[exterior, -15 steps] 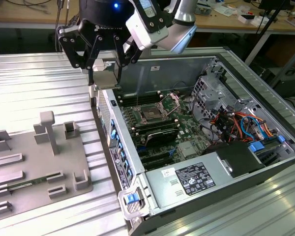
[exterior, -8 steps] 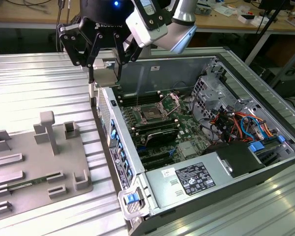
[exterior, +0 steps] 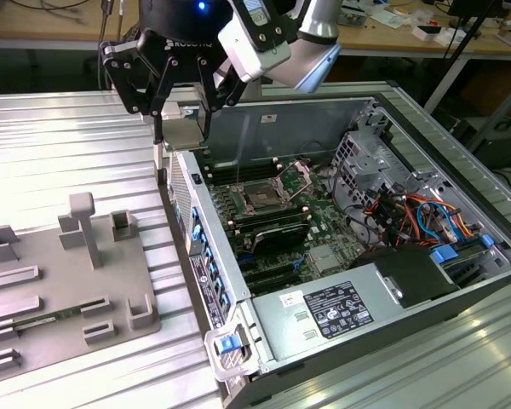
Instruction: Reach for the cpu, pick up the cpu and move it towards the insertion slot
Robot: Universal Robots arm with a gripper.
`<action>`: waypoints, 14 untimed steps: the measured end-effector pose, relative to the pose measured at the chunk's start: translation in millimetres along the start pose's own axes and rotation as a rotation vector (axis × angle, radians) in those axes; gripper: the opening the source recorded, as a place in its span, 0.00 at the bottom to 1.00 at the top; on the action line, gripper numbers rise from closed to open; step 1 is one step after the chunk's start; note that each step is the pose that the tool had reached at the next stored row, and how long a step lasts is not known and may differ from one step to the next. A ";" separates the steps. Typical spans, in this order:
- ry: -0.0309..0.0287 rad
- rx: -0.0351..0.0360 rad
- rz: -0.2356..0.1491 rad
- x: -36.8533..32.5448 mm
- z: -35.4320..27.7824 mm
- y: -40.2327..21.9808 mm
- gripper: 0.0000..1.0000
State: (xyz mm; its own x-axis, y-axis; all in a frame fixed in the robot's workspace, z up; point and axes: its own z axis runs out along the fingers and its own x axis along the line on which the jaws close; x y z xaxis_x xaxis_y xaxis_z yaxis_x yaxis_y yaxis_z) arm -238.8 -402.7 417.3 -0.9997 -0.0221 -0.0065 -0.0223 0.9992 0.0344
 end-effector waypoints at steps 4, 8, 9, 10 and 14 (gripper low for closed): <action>0.0000 0.0000 0.000 -2.4 0.0 0.0 0.55; 0.0000 0.0000 0.000 -11.7 0.1 0.0 0.55; 0.0000 0.0000 0.000 -13.1 0.1 0.0 0.55; 0.0000 0.0000 0.000 -14.4 0.1 0.0 0.55; 0.0000 0.0001 0.000 -20.6 0.1 0.1 0.55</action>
State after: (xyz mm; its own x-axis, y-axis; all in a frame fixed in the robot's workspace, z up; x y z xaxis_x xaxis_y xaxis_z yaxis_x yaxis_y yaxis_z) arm -218.2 -402.1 417.3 -0.9997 -0.0221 -0.0065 -0.0223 0.9992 0.0343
